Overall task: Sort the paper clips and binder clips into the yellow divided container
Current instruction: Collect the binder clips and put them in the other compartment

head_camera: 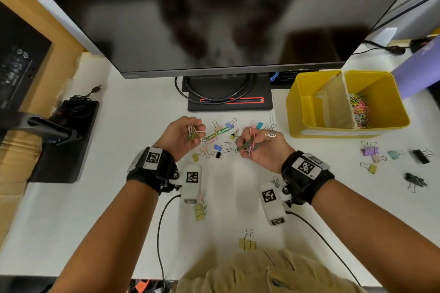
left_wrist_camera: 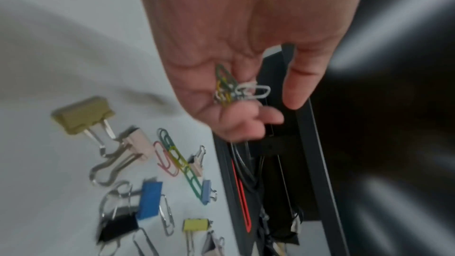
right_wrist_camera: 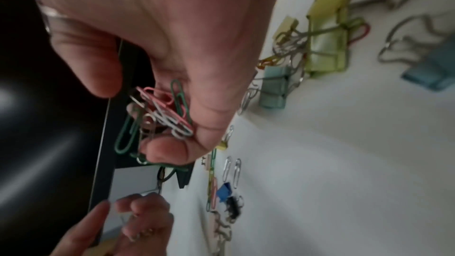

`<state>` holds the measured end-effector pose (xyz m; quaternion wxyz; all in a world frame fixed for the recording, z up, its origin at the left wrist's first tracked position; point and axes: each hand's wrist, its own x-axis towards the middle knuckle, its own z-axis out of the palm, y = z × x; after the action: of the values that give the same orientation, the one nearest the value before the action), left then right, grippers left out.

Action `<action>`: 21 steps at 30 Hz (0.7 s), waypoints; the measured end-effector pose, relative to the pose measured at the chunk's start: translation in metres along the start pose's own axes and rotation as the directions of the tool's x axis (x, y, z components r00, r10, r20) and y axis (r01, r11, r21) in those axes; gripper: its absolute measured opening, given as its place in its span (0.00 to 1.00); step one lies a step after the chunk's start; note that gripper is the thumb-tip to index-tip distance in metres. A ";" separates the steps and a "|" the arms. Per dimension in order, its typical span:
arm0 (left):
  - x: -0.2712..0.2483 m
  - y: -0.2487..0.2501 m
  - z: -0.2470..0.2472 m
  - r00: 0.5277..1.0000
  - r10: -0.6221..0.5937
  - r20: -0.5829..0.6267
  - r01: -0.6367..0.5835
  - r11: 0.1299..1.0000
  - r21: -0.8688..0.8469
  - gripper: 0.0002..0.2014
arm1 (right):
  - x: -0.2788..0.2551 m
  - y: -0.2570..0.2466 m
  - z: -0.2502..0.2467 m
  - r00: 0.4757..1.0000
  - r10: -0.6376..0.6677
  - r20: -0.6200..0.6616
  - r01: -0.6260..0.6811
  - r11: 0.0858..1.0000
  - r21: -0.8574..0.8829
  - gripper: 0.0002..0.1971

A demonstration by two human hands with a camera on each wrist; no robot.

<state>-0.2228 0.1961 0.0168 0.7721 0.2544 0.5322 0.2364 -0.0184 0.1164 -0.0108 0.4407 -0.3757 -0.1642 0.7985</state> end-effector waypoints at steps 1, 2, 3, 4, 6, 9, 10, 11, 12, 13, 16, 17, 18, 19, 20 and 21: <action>0.005 0.001 0.004 0.997 0.032 -0.074 -0.019 0.987 0.161 0.12 | 0.002 0.000 0.003 0.999 -0.008 -0.031 0.008 1.000 0.011 0.14; 0.011 0.001 0.007 0.984 0.096 -0.149 -0.029 0.917 0.398 0.13 | 0.004 -0.001 0.005 0.995 -0.005 -0.095 0.007 1.000 0.018 0.14; 0.016 0.000 0.008 0.960 0.196 -0.200 -0.021 0.762 0.647 0.14 | 0.006 -0.001 0.008 0.983 0.006 -0.186 -0.007 1.000 -0.001 0.16; 0.021 -0.001 0.010 0.932 0.305 -0.198 0.002 0.540 0.842 0.15 | 0.008 -0.002 0.010 0.961 0.017 -0.277 -0.033 0.998 -0.053 0.17; 0.024 -0.003 0.014 0.920 0.375 -0.118 0.061 0.163 0.985 0.16 | 0.012 -0.001 0.013 0.915 -0.016 -0.404 -0.110 0.952 -0.287 0.14; 0.028 -0.009 0.021 0.934 0.355 -0.043 0.077 -0.084 0.993 0.19 | 0.020 0.004 0.013 0.916 -0.161 -0.368 -0.163 0.687 -0.708 0.20; 0.029 -0.010 0.023 0.935 0.353 -0.035 0.075 -0.099 0.992 0.18 | 0.024 0.005 0.014 0.927 -0.206 -0.313 -0.144 0.576 -0.805 0.19; 0.030 -0.011 0.023 0.935 0.353 -0.031 0.074 -0.107 0.992 0.16 | 0.027 0.005 0.014 0.938 -0.241 -0.249 -0.119 0.449 -0.885 0.17; 0.031 -0.012 0.024 0.936 0.350 -0.030 0.077 -0.120 0.990 0.16 | 0.029 0.005 0.017 0.950 -0.252 -0.186 -0.103 0.311 -0.945 0.13; 0.031 -0.013 0.024 0.939 0.344 -0.028 0.079 -0.137 0.987 0.16 | 0.031 0.006 0.018 0.962 -0.236 -0.137 -0.098 0.171 -0.980 0.12; 0.030 -0.019 0.025 0.947 0.321 0.007 0.068 -0.222 0.973 0.15 | 0.036 0.005 0.025 0.984 -0.162 -0.081 -0.113 -0.204 -0.972 0.18; 0.029 -0.021 0.027 0.951 0.308 0.032 0.051 -0.257 0.965 0.15 | 0.036 0.004 0.029 0.986 -0.153 -0.061 -0.104 -0.292 -0.951 0.16; 0.028 -0.024 0.028 0.954 0.294 0.058 0.031 -0.289 0.957 0.15 | 0.035 0.003 0.033 0.990 -0.135 -0.045 -0.090 -0.353 -0.931 0.14; 0.027 -0.027 0.028 0.956 0.283 0.080 0.015 -0.317 0.948 0.15 | 0.035 0.004 0.035 0.993 -0.111 -0.035 -0.077 -0.398 -0.914 0.12; 0.027 -0.029 0.027 0.957 0.275 0.095 0.005 -0.342 0.940 0.14 | 0.033 0.005 0.037 0.996 -0.089 -0.029 -0.066 -0.442 -0.895 0.12; 0.025 -0.031 0.027 0.959 0.263 0.104 0.001 -0.371 0.929 0.13 | 0.031 0.008 0.036 0.996 -0.082 -0.017 -0.054 -0.483 -0.874 0.12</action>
<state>-0.1862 0.1842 -0.0124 0.1493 0.8178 0.5211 -0.1933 -0.0604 0.1395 -0.0055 -0.0826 -0.5993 -0.7583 0.2427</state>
